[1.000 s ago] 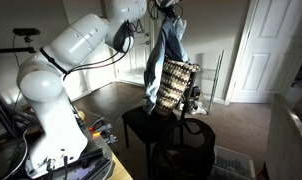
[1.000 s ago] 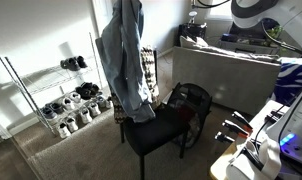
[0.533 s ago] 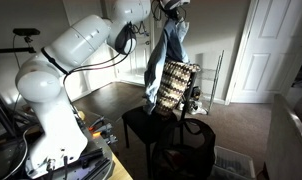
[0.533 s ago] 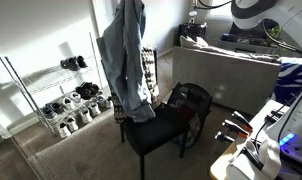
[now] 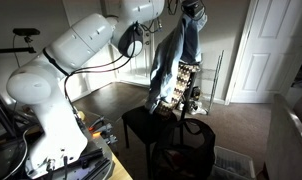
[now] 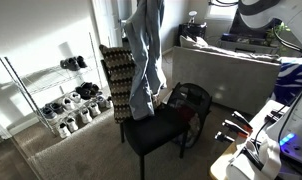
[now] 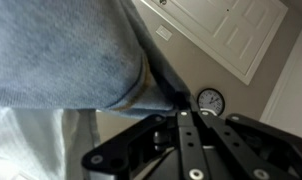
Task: Put the jean trousers into the washing basket
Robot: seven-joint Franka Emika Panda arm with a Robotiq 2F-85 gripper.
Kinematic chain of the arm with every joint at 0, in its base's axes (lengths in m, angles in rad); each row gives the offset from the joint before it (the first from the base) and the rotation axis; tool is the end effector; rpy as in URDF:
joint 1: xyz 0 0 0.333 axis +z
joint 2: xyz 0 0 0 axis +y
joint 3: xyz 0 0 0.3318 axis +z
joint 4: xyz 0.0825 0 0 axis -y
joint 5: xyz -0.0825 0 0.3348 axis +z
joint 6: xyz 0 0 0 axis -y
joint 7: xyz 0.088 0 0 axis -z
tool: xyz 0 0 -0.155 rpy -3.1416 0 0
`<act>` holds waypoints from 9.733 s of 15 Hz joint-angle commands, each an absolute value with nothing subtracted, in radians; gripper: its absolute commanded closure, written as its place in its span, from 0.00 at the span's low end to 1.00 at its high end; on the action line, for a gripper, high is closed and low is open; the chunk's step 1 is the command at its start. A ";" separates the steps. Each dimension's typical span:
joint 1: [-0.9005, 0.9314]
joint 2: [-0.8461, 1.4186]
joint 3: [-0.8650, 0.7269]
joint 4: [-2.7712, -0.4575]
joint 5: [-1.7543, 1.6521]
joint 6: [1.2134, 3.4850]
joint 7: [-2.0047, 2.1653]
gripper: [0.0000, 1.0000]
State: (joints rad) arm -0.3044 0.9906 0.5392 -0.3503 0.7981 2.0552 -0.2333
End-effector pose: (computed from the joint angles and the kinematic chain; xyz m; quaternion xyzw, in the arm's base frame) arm 0.7729 -0.0547 0.6287 -0.7532 0.0200 -0.3968 0.5243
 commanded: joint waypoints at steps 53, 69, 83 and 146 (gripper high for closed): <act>-0.688 0.751 0.146 -0.350 0.395 1.602 -0.290 0.98; -0.784 0.602 0.146 -0.342 0.373 1.650 -0.562 1.00; -0.888 0.378 0.201 -0.341 0.460 1.382 -1.040 1.00; -0.586 0.652 0.114 -0.361 0.328 1.511 -1.011 1.00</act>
